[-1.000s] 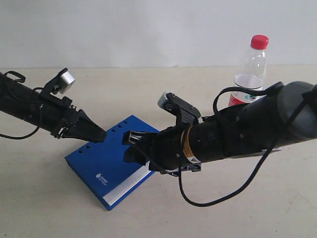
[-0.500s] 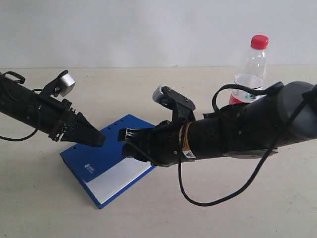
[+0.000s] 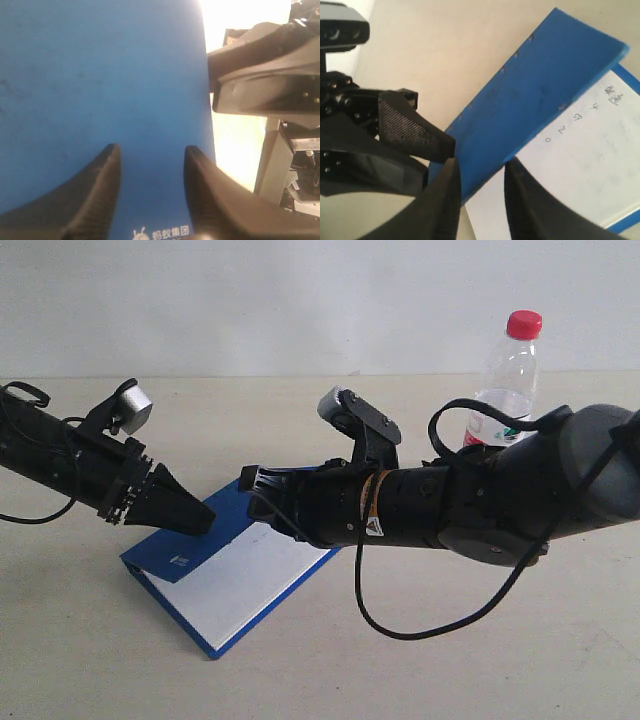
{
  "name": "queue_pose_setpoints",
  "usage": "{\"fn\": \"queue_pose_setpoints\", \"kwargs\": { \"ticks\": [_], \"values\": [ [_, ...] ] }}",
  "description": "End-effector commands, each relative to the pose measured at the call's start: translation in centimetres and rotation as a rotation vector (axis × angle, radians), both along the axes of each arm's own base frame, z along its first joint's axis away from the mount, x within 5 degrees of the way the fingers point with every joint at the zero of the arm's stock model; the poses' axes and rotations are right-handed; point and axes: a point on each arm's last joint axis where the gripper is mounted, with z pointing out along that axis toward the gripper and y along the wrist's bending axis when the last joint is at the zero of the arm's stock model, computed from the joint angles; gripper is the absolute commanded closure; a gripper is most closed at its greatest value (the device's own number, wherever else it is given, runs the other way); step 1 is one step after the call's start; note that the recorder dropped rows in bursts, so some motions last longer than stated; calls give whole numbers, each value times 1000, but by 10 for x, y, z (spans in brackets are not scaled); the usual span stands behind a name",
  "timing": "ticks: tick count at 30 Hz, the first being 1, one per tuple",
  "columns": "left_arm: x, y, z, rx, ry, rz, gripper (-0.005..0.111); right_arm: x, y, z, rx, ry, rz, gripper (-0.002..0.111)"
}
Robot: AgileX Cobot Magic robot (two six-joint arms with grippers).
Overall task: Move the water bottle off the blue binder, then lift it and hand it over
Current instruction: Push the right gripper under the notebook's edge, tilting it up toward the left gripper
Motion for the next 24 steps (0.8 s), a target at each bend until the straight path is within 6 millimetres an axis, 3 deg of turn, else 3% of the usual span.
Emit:
{"fn": "queue_pose_setpoints", "kwargs": {
  "ticks": [1, 6, 11, 14, 17, 22, 24],
  "values": [
    [-1, -2, 3, -16, 5, -1, 68, 3, 1, 7, 37, -30, -28, 82],
    [-1, -2, 3, -16, 5, -1, 68, 4, 2, -4, 34, -5, -38, 82],
    [-1, -2, 3, -16, 5, -1, 68, 5, 6, -13, 79, 10, -27, 56],
    [-1, -2, 3, -16, 5, -1, 68, 5, 6, -16, 77, 18, -29, 53],
    [-1, -2, 3, -16, 5, -1, 68, 5, 7, -15, 82, 3, -19, 63],
    [-1, -2, 3, -17, -1, -6, 68, 5, 10, -8, 132, -64, 17, 108],
    [-1, -2, 3, -17, -1, -6, 68, 6, 9, -8, 136, -55, -4, 108]
  ]
}}
